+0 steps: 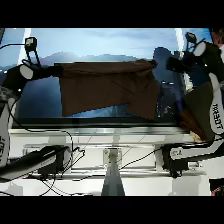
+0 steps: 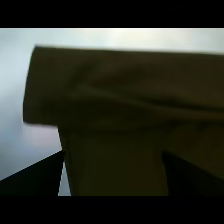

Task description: Fold the clothes and pants, and hang the long-sleeved shirts on hangers.

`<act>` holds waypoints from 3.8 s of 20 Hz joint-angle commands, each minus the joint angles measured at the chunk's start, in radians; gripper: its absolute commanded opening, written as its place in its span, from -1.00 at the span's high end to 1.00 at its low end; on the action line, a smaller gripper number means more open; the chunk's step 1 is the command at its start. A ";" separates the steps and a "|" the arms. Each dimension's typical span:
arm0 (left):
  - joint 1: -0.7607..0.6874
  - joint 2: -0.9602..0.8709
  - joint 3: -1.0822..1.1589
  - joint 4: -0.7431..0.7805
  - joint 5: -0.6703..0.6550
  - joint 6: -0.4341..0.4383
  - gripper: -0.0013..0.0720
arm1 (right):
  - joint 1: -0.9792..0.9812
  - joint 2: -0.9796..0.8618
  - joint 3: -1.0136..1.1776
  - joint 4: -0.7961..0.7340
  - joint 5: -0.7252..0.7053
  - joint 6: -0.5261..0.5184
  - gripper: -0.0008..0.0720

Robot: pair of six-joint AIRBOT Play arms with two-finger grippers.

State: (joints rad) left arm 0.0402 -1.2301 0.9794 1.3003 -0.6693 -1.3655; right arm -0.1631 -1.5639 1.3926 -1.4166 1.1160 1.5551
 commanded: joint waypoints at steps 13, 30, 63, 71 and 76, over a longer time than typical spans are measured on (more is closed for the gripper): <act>0.077 0.058 -0.001 0.222 -0.212 -0.021 0.29 | -0.134 -0.132 -0.348 0.713 -0.105 -0.423 -0.21; 0.414 -0.195 -0.254 -0.351 -0.649 0.345 -0.06 | -0.105 -0.131 -0.348 0.659 -0.105 -0.476 0.93; 0.305 0.713 0.363 -0.387 0.056 0.330 0.93 | -0.104 1.001 0.175 0.661 -0.137 -0.554 0.93; 0.306 0.904 0.363 -0.199 0.214 0.326 0.93 | -0.105 1.073 0.300 0.660 -0.230 -0.514 0.93; 0.305 0.736 0.363 -0.201 -0.078 0.262 0.93 | -0.104 0.916 0.299 0.586 -0.125 -0.418 0.93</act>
State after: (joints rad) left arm 0.3454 -0.4168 1.3422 1.0779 -0.5842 -1.0676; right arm -0.2680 -0.5701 1.6852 -0.7879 0.9237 1.0691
